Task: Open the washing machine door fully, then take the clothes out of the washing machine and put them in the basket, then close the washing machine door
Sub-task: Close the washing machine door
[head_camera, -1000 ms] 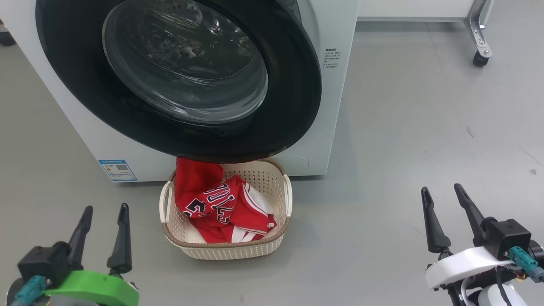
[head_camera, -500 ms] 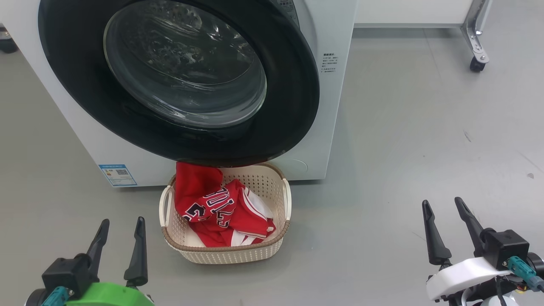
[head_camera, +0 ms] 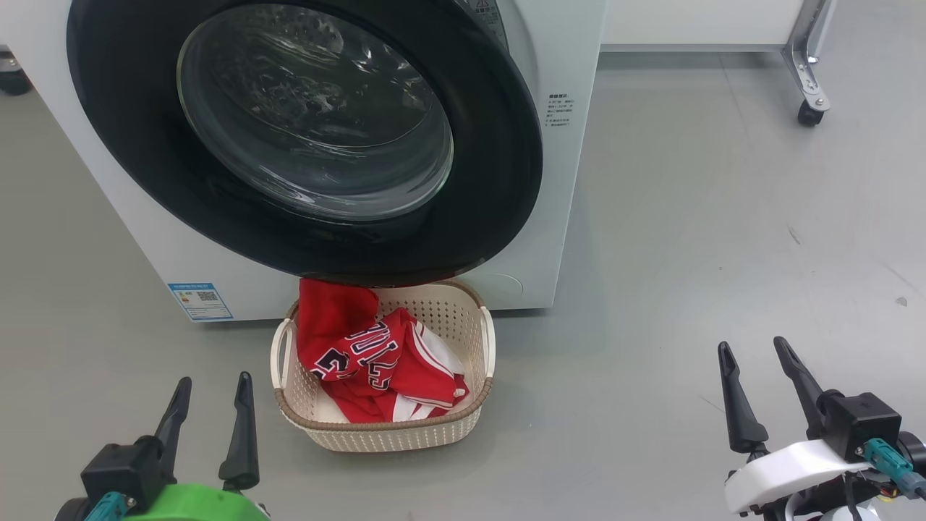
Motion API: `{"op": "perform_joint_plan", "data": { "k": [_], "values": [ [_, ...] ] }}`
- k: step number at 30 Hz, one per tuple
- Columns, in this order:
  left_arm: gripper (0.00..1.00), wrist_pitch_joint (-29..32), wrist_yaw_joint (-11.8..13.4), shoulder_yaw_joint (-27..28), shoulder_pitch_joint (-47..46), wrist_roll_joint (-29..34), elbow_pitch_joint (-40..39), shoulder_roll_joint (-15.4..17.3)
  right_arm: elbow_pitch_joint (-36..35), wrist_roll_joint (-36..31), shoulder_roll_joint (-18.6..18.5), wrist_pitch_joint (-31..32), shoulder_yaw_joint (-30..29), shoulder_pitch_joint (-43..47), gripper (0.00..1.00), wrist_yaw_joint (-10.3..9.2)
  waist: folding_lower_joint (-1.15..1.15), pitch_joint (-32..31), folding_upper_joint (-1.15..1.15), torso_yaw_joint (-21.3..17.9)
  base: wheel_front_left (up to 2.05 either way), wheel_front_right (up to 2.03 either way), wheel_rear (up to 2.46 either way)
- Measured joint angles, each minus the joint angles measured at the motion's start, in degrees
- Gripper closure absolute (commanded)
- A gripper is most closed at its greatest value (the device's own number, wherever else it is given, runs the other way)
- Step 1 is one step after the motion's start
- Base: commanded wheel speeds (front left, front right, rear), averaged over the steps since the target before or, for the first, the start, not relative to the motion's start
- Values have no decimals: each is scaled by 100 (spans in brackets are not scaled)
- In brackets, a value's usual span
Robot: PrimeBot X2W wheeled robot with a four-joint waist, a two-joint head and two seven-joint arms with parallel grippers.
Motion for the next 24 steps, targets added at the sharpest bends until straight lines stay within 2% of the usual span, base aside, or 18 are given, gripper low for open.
{"op": "perform_joint_plan", "data": {
  "k": [9, 10, 11, 12, 24],
  "values": [
    [0, 47, 43, 38, 33, 119, -36, -45, -91, 0, 4, 1, -5, 8, 0, -38, 0, 28, 0, -12, 0, 0, 0],
    [0, 48, 43, 44, 33, 137, -42, -48, -97, 0, 3, 2, -7, 9, 13, -38, 0, 31, 0, -12, 0, 0, 0],
    [0, 48, 43, 51, 33, 145, -47, -53, -101, 0, 4, 2, -7, 11, 73, -40, 0, 33, 0, -12, 0, 0, 0],
    [0, 48, 43, 56, 33, 153, -49, -57, -111, 1, 8, 2, -13, 13, 100, -42, 0, 35, 0, -13, 0, 0, 0],
    [0, 100, 43, 96, 33, 289, -76, -171, -129, 1, -16, 38, -32, 19, 100, -79, 0, 38, 0, -4, 0, 0, 0]
  ]
}}
